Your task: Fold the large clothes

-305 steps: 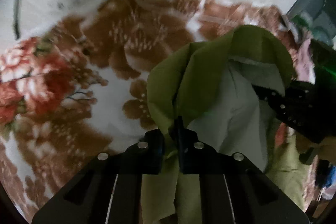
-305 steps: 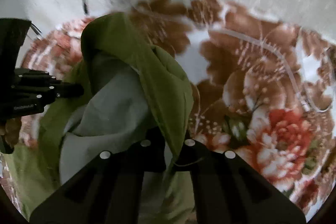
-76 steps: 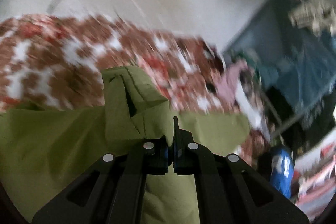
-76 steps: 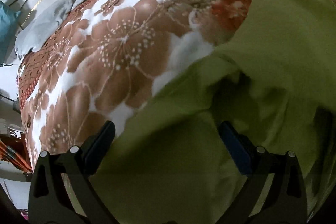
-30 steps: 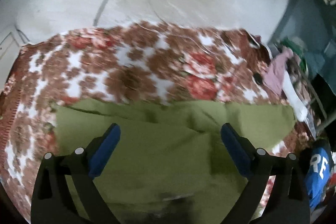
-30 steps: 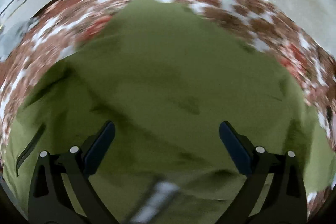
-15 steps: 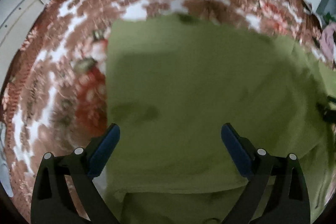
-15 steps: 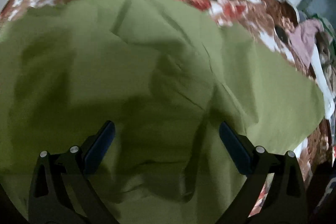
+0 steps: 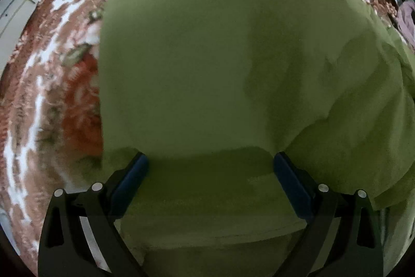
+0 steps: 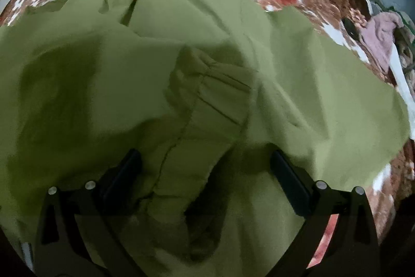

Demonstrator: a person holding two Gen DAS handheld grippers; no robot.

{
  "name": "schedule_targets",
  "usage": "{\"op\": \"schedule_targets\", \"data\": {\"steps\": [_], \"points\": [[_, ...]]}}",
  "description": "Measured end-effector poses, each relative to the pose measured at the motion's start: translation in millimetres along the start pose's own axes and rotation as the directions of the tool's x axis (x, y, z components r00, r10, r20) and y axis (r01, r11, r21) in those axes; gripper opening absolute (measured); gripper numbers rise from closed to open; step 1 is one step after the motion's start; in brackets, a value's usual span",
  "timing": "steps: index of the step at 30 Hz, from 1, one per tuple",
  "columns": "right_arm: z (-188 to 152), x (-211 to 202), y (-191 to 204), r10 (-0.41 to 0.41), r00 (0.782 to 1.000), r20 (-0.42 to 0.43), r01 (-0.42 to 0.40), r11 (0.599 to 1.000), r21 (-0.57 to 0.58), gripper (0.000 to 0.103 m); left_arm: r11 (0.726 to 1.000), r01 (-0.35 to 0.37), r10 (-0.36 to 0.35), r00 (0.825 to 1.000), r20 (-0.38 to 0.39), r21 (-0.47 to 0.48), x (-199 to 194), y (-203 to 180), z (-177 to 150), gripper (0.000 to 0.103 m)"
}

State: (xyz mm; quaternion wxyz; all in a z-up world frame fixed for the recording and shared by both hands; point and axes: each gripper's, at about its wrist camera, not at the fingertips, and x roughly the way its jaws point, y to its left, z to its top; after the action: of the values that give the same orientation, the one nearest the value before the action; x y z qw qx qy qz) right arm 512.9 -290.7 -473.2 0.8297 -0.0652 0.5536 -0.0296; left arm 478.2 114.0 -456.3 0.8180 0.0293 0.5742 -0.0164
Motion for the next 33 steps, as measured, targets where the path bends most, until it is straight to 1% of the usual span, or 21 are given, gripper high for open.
{"op": "schedule_targets", "data": {"steps": [2,3,6,8,9,10,11,12,13,15,16,17,19,21,23,24,27,28,31,32,33], "points": [[-1,-25,-17,0.049,0.999,0.021,-0.05,0.997,0.056,0.098,1.0,0.022,-0.021,0.999,0.044,-0.014,-28,-6,7,0.096],[-1,-34,-26,0.059,0.998,0.026,-0.061,0.995,0.078,0.098,1.0,0.028,-0.027,0.998,0.057,-0.013,-40,-12,10,0.096],[-5,-58,-68,0.086,0.996,0.014,-0.087,0.986,0.139,0.098,0.997,0.071,-0.071,0.993,0.094,0.002,-74,-45,22,0.096],[-9,-67,-97,0.083,0.996,0.01,-0.084,0.983,0.166,0.098,0.993,0.122,-0.122,0.985,0.126,0.012,-94,-81,27,0.096],[-14,-71,-116,0.07,0.998,0.009,-0.07,0.983,0.171,0.098,0.987,0.16,-0.159,0.978,0.135,0.004,-99,-101,29,0.096],[-17,-72,-133,0.055,0.998,0.012,-0.057,0.984,0.172,0.098,0.982,0.189,-0.186,0.973,0.139,-0.005,-102,-116,27,0.096],[-21,-74,-151,0.039,0.999,0.021,-0.042,0.983,0.176,0.098,0.973,0.231,-0.226,0.963,0.146,-0.018,-104,-140,27,0.096],[-22,-75,-170,0.029,0.999,0.03,-0.034,0.982,0.185,0.098,0.969,0.248,-0.243,0.958,0.15,-0.019,-104,-154,26,0.096],[-23,-73,-184,0.026,0.999,0.031,-0.031,0.98,0.195,0.098,0.964,0.265,-0.261,0.953,0.154,-0.003,-104,-183,24,0.096],[-30,-63,-230,0.022,1.0,0.012,-0.024,0.973,0.23,0.098,0.966,0.257,-0.26,0.952,0.165,0.035,-104,-230,19,0.096],[-33,-60,-246,0.023,1.0,0.003,-0.023,0.97,0.243,0.098,0.965,0.258,-0.262,0.95,0.169,0.043,-102,-247,17,0.096],[-37,-53,-274,0.031,0.999,-0.01,-0.027,0.962,0.273,0.098,0.963,0.265,-0.27,0.948,0.168,0.049,-101,-275,16,0.096],[-40,-45,-316,0.037,0.999,-0.026,-0.027,0.949,0.313,0.098,0.959,0.277,-0.283,0.945,0.163,0.058,-101,-314,14,0.096],[-44,-40,-358,0.034,0.999,-0.034,-0.02,0.935,0.355,0.098,0.958,0.274,-0.285,0.945,0.163,0.089,-100,-358,12,0.096],[-47,-32,-409,0.053,0.998,-0.04,-0.031,0.904,0.427,0.098,0.959,0.258,-0.274,0.948,0.16,0.116,-98,-386,9,0.096],[-48,-26,-431,0.081,0.996,-0.038,-0.054,0.882,0.468,0.098,0.959,0.248,-0.268,0.952,0.149,0.136,-94,-407,8,0.096],[-51,-7,-489,0.15,0.988,-0.037,-0.104,0.821,0.561,0.098,0.953,0.252,-0.274,0.954,0.123,0.169,-83,-449,8,0.096],[-51,-2,-500,0.16,0.987,-0.036,-0.111,0.81,0.575,0.098,0.949,0.256,-0.28,0.954,0.112,0.186,-79,-457,6,0.096],[-45,15,-538,0.197,0.98,-0.012,-0.148,0.776,0.613,0.098,0.937,0.23,-0.261,0.961,0.09,0.264,-68,-493,2,0.096],[-43,20,-544,0.213,0.977,-0.005,-0.164,0.766,0.621,0.098,0.929,0.24,-0.27,0.96,0.074,0.281,-65,-502,0,0.096],[-41,27,-554,0.251,0.968,0.016,-0.204,0.745,0.635,0.098,0.92,0.253,-0.283,0.957,0.062,0.301,-63,-510,-1,0.096]]}}
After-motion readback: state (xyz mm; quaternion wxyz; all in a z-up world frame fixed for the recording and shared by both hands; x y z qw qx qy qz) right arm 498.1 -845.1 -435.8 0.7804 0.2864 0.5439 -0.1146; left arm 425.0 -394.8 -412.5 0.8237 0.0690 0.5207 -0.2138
